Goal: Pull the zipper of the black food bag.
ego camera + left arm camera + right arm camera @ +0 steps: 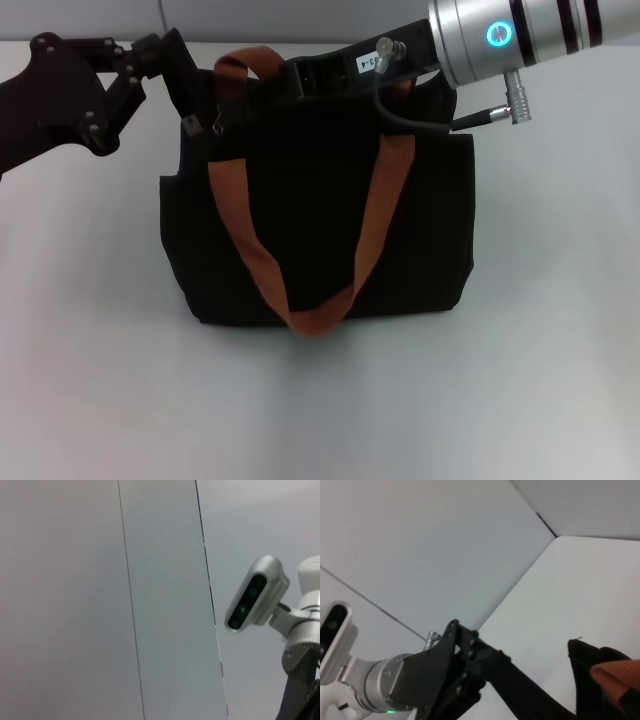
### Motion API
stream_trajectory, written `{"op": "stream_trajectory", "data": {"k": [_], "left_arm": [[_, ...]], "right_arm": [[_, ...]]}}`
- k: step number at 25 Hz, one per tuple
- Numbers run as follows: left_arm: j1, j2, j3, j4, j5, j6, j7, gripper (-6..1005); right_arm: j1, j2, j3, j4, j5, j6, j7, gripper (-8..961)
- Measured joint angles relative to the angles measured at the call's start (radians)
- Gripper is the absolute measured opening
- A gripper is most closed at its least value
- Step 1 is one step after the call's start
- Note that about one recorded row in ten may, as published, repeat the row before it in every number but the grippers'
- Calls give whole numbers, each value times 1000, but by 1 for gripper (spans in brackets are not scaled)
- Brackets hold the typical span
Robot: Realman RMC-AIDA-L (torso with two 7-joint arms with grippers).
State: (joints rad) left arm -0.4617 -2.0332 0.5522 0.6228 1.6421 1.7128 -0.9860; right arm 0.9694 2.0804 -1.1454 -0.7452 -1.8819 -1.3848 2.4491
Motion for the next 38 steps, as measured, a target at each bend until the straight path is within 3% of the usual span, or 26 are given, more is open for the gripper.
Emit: {"op": "stream_trajectory", "data": {"k": [16, 38], "left_arm": [[-12, -12, 3, 6, -14, -6, 8, 10], [-27, -19, 8, 12, -18, 13, 5, 9]], "right_arm": [[-17, 1, -1, 16, 97, -11, -1, 308], [1, 4, -25, 66, 110, 50, 6, 305]]}}
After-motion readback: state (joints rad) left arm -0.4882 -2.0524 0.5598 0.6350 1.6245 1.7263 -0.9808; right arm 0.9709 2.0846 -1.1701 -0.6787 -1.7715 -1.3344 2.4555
